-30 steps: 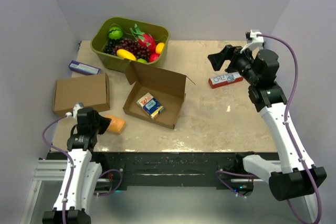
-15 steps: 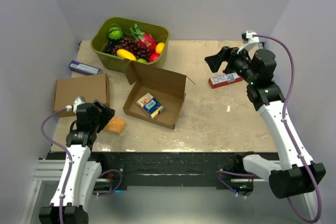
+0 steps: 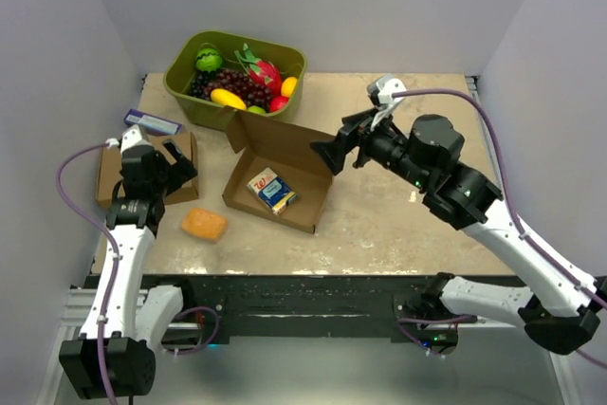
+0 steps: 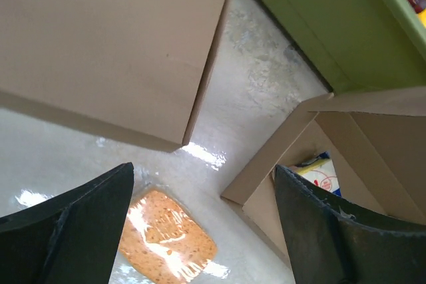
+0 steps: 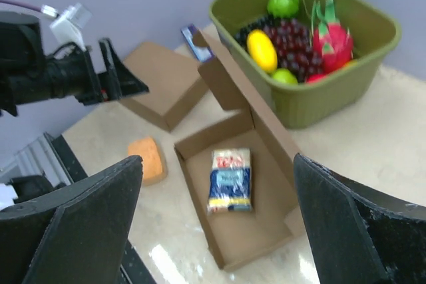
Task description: Fold the paper box
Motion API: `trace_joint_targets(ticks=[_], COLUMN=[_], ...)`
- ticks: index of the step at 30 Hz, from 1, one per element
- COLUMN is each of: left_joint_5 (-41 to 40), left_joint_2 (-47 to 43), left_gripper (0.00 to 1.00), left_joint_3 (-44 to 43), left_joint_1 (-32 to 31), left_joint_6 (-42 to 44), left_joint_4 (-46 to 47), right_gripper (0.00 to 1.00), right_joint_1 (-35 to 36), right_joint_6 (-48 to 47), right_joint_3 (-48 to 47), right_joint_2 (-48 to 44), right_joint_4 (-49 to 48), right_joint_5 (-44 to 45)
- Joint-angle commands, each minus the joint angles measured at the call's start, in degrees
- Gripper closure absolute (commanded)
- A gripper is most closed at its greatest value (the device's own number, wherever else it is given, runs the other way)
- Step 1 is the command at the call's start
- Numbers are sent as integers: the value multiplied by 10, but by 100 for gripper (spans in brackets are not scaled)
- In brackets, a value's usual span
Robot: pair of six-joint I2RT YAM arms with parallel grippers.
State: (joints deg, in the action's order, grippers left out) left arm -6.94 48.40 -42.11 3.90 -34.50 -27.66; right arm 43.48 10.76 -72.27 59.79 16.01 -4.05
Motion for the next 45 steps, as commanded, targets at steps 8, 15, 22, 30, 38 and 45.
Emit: trace_joint_targets(ticks=[8,15,22,30,38,45], left_joint_5=[-63,-12,-58,-38,-34,-16], left_joint_2=[35,64,21,20,22,27], left_gripper=[5,6,6,7,6,6], left_joint_3=[-169,-143,-28,-38,-36,-33], left_joint_1=[14,104,104,78,69,70], left_joint_6=[234,182,194,200,200,198], left_joint_4=[38,139,225,220,222,227], right_gripper=[1,1,1,1,1,1], right_joint_1=[289,330,330,318,272,259], right_joint_6=[-52,-65,-100,-156,-185,-188], right_joint_3=[-146,-239,-304,-329,-374,-429], right_joint_2=[339,555,676,690,750,803], right_joint_4=[-55,-120,-136,-135,-110,-53], right_joint_5=[67,67,140,174,95,52])
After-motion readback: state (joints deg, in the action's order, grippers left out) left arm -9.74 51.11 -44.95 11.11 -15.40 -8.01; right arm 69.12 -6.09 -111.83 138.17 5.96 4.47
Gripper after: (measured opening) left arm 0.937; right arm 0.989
